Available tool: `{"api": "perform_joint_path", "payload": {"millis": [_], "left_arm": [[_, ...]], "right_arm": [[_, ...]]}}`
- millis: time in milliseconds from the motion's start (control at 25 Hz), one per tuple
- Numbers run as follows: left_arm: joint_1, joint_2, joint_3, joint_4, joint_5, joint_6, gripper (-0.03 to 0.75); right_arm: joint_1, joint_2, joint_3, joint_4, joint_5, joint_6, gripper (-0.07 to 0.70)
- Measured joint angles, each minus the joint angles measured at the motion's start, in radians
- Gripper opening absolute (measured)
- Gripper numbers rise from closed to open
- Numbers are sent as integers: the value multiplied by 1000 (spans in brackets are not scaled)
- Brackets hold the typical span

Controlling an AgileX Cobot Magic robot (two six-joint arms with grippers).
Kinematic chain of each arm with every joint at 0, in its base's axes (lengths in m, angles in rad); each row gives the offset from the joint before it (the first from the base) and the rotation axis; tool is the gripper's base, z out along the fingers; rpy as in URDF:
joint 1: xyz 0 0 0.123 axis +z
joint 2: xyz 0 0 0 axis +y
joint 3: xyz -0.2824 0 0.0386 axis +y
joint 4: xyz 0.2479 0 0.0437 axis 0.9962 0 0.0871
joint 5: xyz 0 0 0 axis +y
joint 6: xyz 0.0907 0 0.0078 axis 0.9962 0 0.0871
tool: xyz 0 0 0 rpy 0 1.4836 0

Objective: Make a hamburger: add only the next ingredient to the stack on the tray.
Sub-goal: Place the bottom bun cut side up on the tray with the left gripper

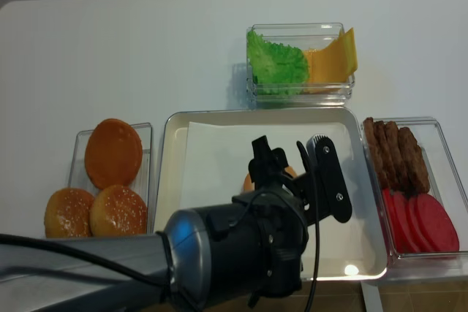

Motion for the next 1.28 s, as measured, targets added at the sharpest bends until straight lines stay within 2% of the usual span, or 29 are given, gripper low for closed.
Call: {"api": "perform_joint_path", "payload": {"millis": [280, 440, 600, 720, 800, 840, 880, 920, 1280], "left_arm": [[0, -26, 0, -65, 1, 13, 542], [43, -69, -10, -199, 13, 59, 542], [151, -119, -12, -442, 30, 229, 542], [247, -160, -12, -621, 68, 359, 540], [321, -186, -12, -721, 97, 429, 532], [393, -214, -12, -793, 115, 469, 515], [433, -229, -12, -822, 121, 478, 505], [433, -229, -12, -822, 121, 478, 505], [746, -405, 17, -887, 219, 491, 456]], "right_arm": [[0, 0, 0, 0, 0, 0, 467], [0, 0, 0, 0, 0, -2, 467], [0, 0, 0, 0, 0, -4, 467], [0, 0, 0, 0, 0, -2, 467], [0, 0, 0, 0, 0, -2, 467], [0, 0, 0, 0, 0, -2, 467], [0, 0, 0, 0, 0, 0, 467], [0, 0, 0, 0, 0, 0, 467], [0, 0, 0, 0, 0, 2, 468]]}}
